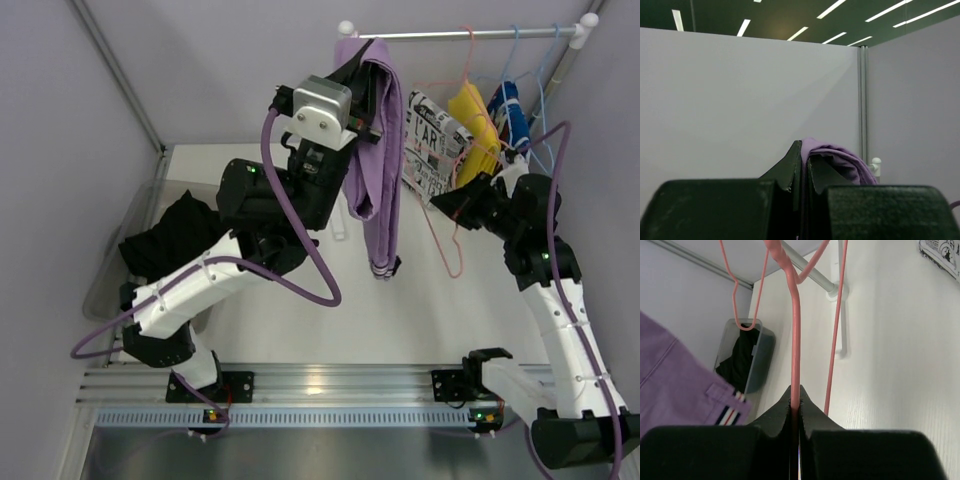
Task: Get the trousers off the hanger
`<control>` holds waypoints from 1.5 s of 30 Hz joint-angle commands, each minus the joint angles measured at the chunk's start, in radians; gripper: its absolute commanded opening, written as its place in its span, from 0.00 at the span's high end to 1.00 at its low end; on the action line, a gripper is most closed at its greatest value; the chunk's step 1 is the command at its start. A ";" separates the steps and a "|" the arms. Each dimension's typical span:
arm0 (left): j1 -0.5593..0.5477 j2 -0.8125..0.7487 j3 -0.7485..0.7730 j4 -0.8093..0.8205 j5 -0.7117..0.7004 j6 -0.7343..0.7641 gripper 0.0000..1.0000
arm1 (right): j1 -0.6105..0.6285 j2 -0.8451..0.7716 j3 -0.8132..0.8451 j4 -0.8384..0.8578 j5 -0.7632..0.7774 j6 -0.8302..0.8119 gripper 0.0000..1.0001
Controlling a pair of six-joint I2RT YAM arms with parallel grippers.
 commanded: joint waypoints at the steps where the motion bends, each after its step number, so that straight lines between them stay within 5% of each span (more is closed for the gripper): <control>1: -0.001 -0.009 0.065 0.139 0.011 0.138 1.00 | 0.009 -0.042 0.016 0.004 0.018 -0.062 1.00; 12: 0.066 -0.154 -0.120 0.401 -0.107 0.519 1.00 | 0.008 -0.053 0.067 -0.016 0.015 -0.106 1.00; 16: 0.305 -0.190 -0.062 0.182 -0.228 0.304 1.00 | 0.008 -0.041 0.079 -0.026 0.009 -0.111 1.00; 21: 0.546 -0.328 -0.193 0.073 -0.278 0.171 1.00 | 0.008 -0.017 0.091 -0.019 0.004 -0.118 1.00; 39: 1.195 -1.075 -1.011 -0.144 -0.320 -0.022 1.00 | 0.028 0.111 0.153 -0.021 -0.037 -0.092 1.00; 45: 1.364 -1.250 -1.125 -0.331 -0.337 -0.155 1.00 | 0.044 0.122 0.180 -0.062 -0.034 -0.105 1.00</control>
